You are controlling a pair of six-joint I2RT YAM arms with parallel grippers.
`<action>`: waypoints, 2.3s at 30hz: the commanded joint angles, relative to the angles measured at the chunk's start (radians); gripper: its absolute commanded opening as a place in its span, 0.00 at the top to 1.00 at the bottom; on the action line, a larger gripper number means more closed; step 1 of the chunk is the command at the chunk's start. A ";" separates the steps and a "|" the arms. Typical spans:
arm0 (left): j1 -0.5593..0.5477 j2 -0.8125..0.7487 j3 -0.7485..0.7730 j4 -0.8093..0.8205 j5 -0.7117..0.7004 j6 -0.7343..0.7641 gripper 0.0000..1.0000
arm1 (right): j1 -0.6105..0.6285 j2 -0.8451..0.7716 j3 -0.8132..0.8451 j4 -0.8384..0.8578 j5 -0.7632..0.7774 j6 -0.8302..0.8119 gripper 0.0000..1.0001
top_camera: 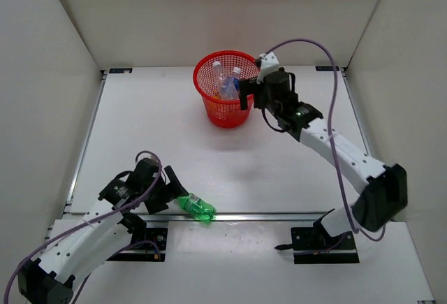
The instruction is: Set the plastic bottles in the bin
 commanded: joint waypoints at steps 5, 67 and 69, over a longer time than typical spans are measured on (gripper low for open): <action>-0.124 0.008 -0.148 0.182 0.046 -0.255 0.02 | -0.117 -0.256 -0.243 -0.012 0.097 0.074 0.01; 0.045 1.116 1.583 0.260 -0.425 0.561 0.01 | -0.522 -0.548 -0.526 -0.308 -0.070 0.090 0.01; 0.054 1.046 1.461 0.220 -0.431 0.565 0.01 | -0.511 -0.494 -0.492 -0.378 -0.079 0.088 0.01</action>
